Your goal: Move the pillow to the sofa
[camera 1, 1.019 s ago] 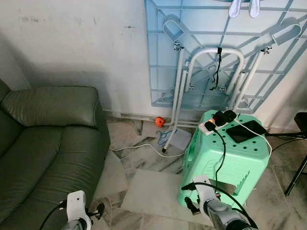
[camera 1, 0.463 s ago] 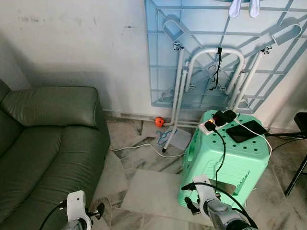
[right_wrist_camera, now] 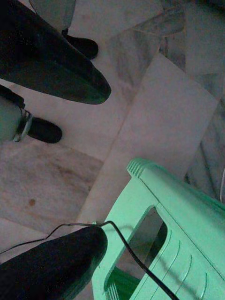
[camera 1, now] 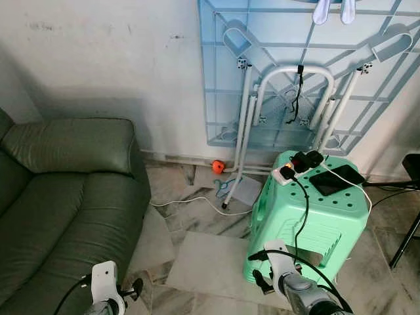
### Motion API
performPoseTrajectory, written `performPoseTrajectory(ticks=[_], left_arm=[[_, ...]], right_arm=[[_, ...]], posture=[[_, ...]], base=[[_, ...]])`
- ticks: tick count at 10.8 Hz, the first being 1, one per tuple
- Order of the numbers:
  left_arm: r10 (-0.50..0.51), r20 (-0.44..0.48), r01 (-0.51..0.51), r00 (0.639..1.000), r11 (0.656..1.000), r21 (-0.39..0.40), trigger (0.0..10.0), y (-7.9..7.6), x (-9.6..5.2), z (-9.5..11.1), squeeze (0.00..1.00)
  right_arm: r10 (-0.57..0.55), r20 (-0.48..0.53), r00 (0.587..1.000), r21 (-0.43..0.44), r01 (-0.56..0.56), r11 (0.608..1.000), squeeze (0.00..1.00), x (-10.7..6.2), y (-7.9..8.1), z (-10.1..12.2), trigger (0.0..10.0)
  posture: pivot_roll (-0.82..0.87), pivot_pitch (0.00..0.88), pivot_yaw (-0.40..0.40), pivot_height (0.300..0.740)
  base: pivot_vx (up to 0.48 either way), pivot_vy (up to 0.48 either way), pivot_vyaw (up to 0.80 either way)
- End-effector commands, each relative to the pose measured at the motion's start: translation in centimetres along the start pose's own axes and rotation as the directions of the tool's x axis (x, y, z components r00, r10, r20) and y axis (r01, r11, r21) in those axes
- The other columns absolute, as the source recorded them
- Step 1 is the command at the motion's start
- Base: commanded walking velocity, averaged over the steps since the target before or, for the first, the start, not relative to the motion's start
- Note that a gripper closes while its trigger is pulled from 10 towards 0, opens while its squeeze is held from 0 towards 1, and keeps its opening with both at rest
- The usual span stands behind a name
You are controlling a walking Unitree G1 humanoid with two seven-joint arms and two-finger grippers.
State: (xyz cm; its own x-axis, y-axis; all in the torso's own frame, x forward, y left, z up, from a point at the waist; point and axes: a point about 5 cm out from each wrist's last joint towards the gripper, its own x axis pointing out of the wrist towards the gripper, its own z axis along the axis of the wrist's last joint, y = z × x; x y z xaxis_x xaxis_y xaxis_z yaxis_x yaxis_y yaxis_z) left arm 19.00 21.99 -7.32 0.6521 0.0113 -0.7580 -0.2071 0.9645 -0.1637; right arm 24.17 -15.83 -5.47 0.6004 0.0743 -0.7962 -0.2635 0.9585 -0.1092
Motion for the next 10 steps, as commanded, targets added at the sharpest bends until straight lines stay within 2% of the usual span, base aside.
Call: performPoseTrajectory(ticks=[1, 8, 9, 10], left_arm=[[0.274, -0.097, -0.284, 0.957, 0.953, -0.110, 10.0, 3.7, -1.6, -3.1, 0.00], [0.274, -0.097, -0.284, 0.957, 0.953, -0.110, 10.0, 3.7, -1.6, -3.1, 0.00], [0.256, -0.156, -0.267, 0.954, 0.962, -0.055, 10.0, 3.4, -1.9, -4.5, 0.00], [0.253, -0.161, -0.264, 0.954, 0.963, -0.050, 10.0, 3.4, -1.9, -4.6, 0.00]], right_arm=[[-0.037, -0.015, 0.999, -0.118, 0.035, 0.992, 0.00, -0.1, -0.8, -0.1, 10.0], [-0.037, -0.015, 0.999, -0.118, 0.035, 0.992, 0.00, -0.1, -0.8, -0.1, 10.0], [0.026, -0.017, 1.000, -0.116, -0.028, 0.993, 0.00, -0.1, 0.0, -0.4, 10.0], [0.034, -0.015, 0.999, -0.127, -0.035, 0.991, 0.00, 0.0, 0.1, -0.4, 10.0]], posture=[[-0.05, 0.000, 0.051, 0.740], [-0.05, 0.000, 0.051, 0.740], [-0.04, 0.000, 0.060, 0.740], [-0.04, 0.000, 0.058, 0.740]], base=[[0.000, 0.000, 0.00], [0.000, 0.000, 0.00], [0.000, 0.000, 0.00], [0.000, 0.000, 0.00]])
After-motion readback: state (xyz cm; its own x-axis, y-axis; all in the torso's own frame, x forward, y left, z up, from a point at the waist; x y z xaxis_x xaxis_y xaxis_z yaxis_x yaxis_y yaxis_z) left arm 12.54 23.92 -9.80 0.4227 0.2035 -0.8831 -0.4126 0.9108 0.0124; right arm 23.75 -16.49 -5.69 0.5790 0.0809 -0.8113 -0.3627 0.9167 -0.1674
